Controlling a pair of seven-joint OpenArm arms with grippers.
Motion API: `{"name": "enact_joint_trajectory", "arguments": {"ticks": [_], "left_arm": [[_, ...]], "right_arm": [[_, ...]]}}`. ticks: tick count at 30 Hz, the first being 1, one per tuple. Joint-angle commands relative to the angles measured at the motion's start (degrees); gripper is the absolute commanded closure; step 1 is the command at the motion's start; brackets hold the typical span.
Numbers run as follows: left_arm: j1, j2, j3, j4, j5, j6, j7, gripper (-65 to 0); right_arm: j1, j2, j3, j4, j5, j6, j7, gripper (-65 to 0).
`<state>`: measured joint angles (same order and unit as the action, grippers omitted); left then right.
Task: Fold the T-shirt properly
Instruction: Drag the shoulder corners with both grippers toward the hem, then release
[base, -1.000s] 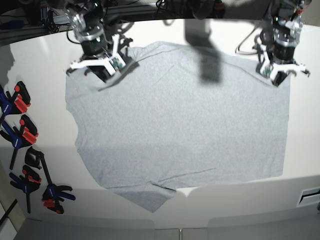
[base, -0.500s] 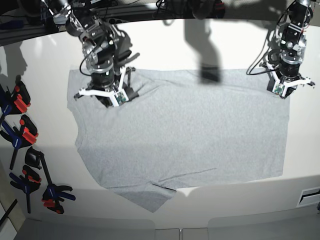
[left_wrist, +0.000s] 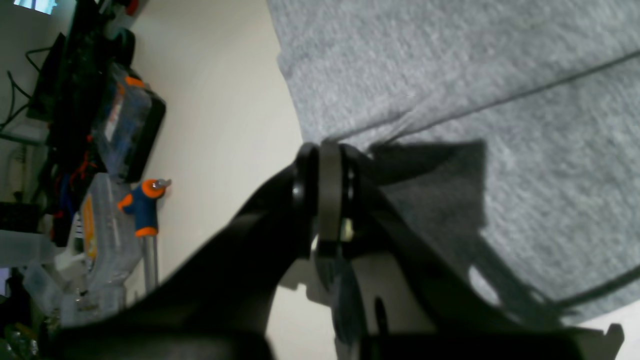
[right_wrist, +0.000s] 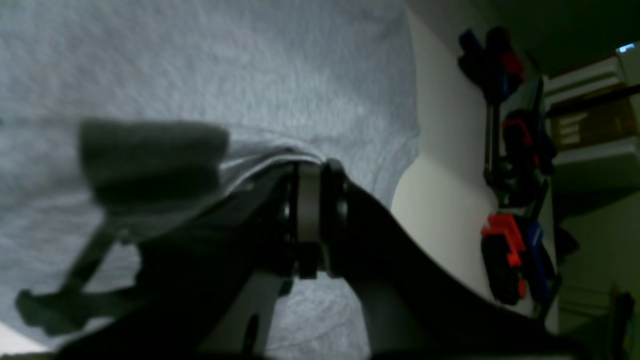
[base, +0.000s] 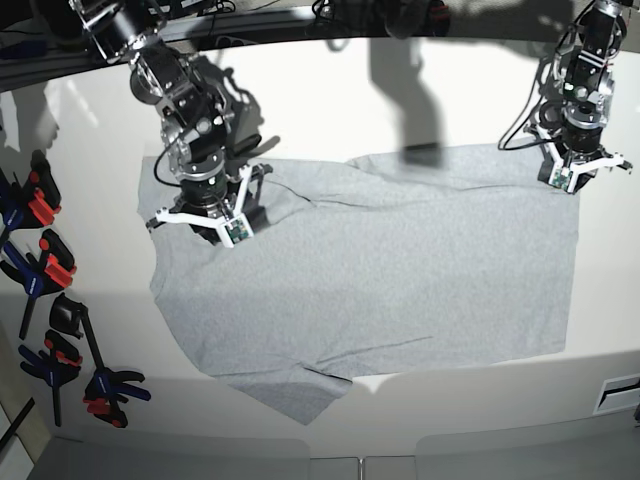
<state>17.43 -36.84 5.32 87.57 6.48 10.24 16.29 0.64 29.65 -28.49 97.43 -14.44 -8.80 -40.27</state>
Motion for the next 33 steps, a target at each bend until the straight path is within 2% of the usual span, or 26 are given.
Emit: {"name": "enact_joint_trajectory", "arguments": {"ticks": [1,8,14,22,29,30,33], "left_arm": [[-0.44,-0.96,-0.39,0.76,0.50,1.09,-1.38,0.0],[-0.46,-0.96,-0.39,0.79,0.50,1.09,-1.75,0.0],[-0.46,-0.96,-0.39,0.76,0.48,1.05,-7.74,0.0],[-0.48,-0.96,-0.39,-0.28,0.50,0.96,-8.28,0.0],[-0.48,-0.96,-0.39,-2.51,1.05,0.94,-8.68,0.0],[-0.46,-0.98,-0.39,-2.78,1.31,0.94,-8.50,-1.5],[-0.48,-0.96,-0.39,-3.02,3.69,0.96,-4.68,-17.3]], "right_arm": [[1.62,0.63,0.42,-0.35,-0.94,-0.98,0.85,0.0],[6.14,0.66,0.42,-8.13,0.44,-1.01,3.61,0.0],[10.36,-0.02,0.42,-11.15,6.75,1.64,6.62,0.0],[14.64,-2.89,0.39,-13.84,7.61,2.51,7.52,0.0],[15.80,-5.42,0.39,-13.84,7.58,5.44,9.70,0.0],[15.80,-5.40,0.39,-13.84,7.56,6.47,10.62,-6.7],[15.82,-5.38,0.42,-13.84,7.13,6.88,12.61,-28.6]]}}
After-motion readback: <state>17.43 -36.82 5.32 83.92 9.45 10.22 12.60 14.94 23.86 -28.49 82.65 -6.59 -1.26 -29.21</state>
